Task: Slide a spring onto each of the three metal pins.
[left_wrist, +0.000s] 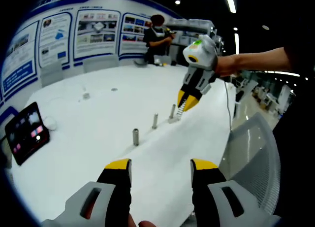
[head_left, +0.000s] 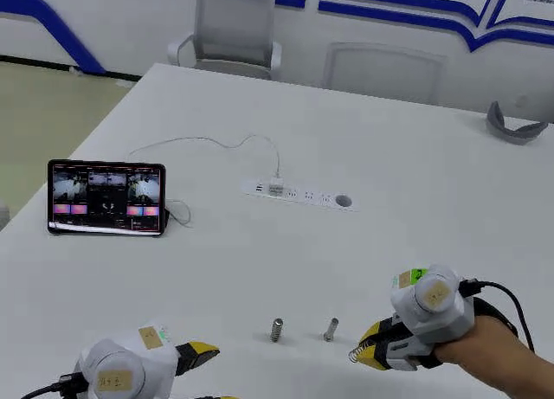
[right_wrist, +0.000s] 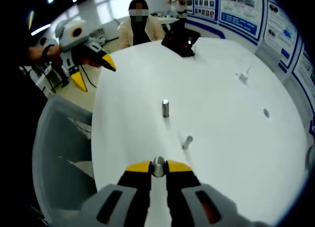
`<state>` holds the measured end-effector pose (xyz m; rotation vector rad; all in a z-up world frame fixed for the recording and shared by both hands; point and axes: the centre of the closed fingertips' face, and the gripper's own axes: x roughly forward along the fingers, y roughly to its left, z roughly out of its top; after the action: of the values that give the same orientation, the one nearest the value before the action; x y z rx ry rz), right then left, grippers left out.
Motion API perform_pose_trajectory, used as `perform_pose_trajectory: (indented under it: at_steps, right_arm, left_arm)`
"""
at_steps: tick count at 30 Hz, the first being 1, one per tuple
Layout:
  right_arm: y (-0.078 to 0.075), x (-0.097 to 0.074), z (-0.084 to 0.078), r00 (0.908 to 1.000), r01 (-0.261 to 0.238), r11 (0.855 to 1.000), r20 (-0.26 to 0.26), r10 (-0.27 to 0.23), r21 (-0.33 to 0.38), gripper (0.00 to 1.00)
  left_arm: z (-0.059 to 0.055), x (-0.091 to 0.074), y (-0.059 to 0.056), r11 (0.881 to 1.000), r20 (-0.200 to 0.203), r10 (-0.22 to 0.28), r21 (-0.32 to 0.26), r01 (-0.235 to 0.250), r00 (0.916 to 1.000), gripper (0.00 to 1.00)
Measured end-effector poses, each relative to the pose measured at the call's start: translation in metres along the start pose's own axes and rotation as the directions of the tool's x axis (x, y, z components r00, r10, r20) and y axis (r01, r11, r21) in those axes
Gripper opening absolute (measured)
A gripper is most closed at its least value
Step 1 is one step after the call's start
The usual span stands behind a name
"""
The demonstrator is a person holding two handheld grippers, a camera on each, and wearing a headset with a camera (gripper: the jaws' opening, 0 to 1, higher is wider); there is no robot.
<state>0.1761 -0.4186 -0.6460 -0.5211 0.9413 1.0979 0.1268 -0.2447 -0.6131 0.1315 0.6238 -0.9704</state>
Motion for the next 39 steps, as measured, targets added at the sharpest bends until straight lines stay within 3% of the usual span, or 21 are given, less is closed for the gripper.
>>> perform_pose_trajectory:
  at_steps: [19, 39]
  right_arm:
    - [-0.045, 0.012, 0.007, 0.9985, 0.053, 0.998, -0.012, -0.053, 0.035, 0.13]
    - [-0.049, 0.029, 0.023, 0.9991, 0.042, 0.999, -0.01, -0.042, 0.019, 0.13]
  left_arm:
    - [-0.011, -0.028, 0.022, 0.995, -0.007, 0.087, -0.056, -0.087, 0.9962, 0.65]
    - [-0.019, -0.04, 0.027, 0.988, -0.012, 0.117, -0.095, -0.118, 0.9931, 0.69]
